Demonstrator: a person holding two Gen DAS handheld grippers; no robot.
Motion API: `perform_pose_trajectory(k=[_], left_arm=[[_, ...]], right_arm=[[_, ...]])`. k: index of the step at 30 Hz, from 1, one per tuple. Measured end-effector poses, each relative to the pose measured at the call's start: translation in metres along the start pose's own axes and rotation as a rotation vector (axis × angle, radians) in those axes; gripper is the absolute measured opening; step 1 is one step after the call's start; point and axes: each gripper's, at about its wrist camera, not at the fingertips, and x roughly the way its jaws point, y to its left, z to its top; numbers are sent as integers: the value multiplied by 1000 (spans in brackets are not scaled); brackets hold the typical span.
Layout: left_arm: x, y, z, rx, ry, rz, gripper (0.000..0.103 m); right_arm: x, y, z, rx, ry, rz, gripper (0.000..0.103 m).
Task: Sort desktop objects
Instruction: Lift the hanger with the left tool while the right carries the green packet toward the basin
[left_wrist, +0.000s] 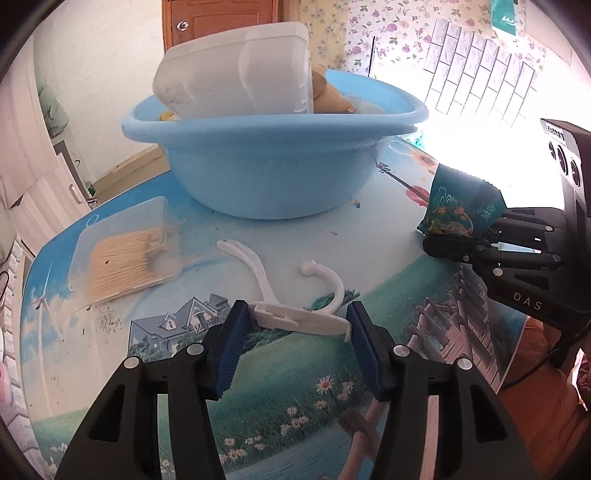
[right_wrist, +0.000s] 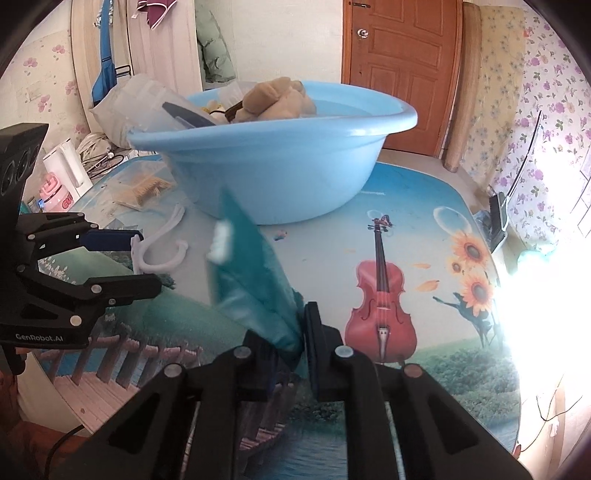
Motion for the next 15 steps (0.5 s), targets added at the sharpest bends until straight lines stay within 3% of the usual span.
perform_pose_trajectory(k=[15], left_arm=[[-38,15,-16,-80,-73,-10,54]], right_arm=[[-14,9,0,-1,-34,26,10]])
